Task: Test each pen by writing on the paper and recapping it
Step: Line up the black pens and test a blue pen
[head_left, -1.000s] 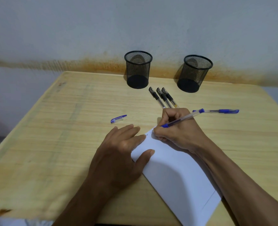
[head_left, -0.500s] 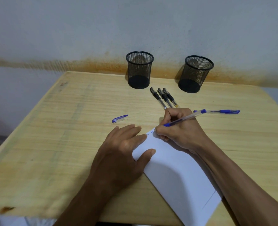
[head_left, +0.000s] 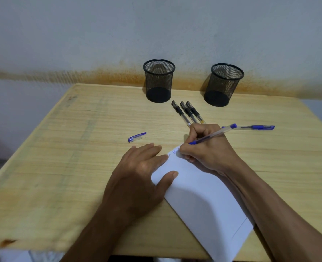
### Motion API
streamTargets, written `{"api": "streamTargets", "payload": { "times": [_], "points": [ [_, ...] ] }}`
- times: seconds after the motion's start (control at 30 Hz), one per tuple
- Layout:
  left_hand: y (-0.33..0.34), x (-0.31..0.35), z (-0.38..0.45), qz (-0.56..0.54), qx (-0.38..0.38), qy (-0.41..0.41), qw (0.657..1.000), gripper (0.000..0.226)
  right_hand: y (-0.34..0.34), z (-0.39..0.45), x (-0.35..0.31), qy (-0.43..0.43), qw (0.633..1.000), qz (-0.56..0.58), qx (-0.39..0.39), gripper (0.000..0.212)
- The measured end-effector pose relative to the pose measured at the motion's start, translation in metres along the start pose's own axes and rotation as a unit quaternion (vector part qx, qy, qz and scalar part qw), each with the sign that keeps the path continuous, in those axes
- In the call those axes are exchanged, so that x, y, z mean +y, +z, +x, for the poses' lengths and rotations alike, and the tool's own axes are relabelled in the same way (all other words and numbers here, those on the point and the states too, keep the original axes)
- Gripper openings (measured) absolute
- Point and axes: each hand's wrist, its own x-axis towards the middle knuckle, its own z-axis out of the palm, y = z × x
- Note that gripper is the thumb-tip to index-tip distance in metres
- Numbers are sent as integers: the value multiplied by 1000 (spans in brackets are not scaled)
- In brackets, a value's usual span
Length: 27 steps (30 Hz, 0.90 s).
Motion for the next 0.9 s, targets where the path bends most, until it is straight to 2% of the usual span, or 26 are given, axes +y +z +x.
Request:
{"api": "streamTargets", "payload": {
  "times": [0.17, 0.57, 0.7, 0.8, 0.9],
  "points": [
    [0, 0, -1, -3, -1, -5, 1000, 42, 1, 0, 0, 3, 1000, 26, 1, 26],
    [3, -2, -3, -4, 33, 9, 999, 41, 1, -2, -4, 2, 999, -36, 25, 20],
    [1, 1, -3, -4, 2, -14, 1000, 43, 0, -1, 1, 3, 997, -62, 34, 21],
    [-5, 4, 1, -5, -29, -43, 999, 42, -4, -1, 0, 26, 998, -22, 43, 17],
    [-13, 5, 6, -23, 15, -60, 998, 25, -9, -4, -4, 47, 996, 53, 62, 12]
  ]
}}
